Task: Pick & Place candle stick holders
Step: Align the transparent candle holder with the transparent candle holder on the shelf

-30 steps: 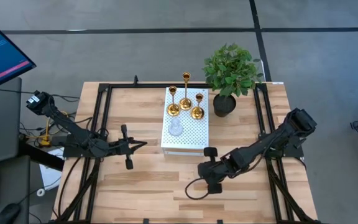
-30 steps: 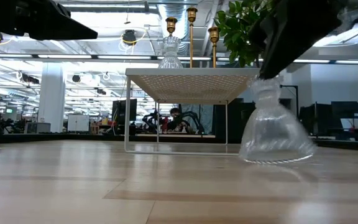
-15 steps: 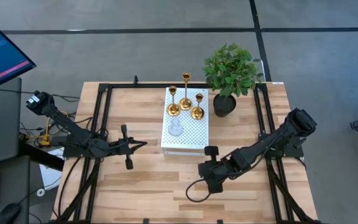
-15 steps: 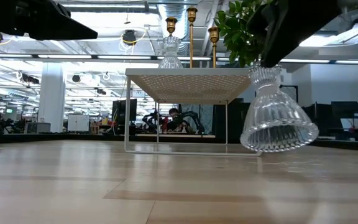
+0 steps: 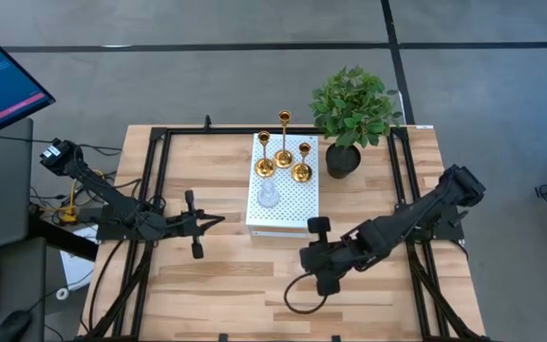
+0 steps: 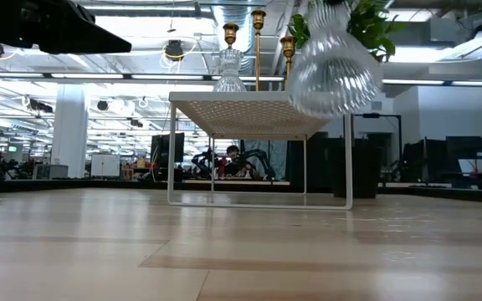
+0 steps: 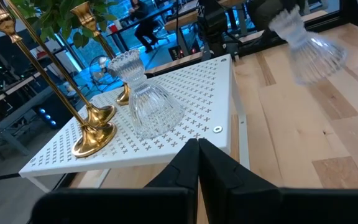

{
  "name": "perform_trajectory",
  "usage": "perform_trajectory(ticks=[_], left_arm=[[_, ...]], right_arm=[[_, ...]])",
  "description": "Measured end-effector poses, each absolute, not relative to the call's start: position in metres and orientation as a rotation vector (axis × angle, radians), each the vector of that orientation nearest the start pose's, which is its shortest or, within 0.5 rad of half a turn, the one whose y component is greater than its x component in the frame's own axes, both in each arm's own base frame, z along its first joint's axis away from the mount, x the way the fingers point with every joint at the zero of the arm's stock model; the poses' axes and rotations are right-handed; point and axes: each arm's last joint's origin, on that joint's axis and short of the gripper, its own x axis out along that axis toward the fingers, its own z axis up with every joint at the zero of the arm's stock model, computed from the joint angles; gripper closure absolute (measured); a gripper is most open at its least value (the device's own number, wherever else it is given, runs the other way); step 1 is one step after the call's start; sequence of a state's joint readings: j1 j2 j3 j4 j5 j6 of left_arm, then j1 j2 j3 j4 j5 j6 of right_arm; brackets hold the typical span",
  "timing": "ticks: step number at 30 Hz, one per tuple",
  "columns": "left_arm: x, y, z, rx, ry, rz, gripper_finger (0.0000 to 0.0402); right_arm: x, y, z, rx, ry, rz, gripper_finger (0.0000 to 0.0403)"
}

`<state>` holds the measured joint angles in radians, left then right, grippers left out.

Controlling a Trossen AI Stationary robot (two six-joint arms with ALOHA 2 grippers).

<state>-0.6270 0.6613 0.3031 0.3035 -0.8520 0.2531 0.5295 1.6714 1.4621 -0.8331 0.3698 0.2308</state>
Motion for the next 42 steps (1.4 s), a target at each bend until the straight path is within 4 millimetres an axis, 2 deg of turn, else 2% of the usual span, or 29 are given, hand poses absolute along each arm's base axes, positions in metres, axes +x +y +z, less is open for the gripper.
perform_trajectory(ticks=[6,11,19,24,34,42], left_arm=[[0.133,-0.070,0.231,0.289,0.069,0.218,0.0394],[0.133,-0.070,0.231,0.289,0.069,0.219,0.0394],[0.133,-0.070,0.231,0.289,0.069,0.219,0.0394],[0.133,-0.070,0.231,0.289,0.069,0.218,0.0394],[0.133,-0.070,0.231,0.289,0.069,0.219,0.0394],[0.133,-0.070,0.231,0.289,0.069,0.218,0.0394]], right_arm=[[0.306,0.157,0.327,-0.350,0.901,-0.034,0.0402],[0.314,0.138,0.342,-0.443,0.875,-0.099,0.0403],[0.328,0.093,0.342,-0.498,0.925,-0.229,0.0403],[0.329,0.074,0.340,-0.498,0.986,-0.282,0.0403],[0.336,0.062,0.323,-0.513,1.084,-0.325,0.0403],[0.340,0.061,0.322,-0.490,1.075,-0.316,0.0403]])
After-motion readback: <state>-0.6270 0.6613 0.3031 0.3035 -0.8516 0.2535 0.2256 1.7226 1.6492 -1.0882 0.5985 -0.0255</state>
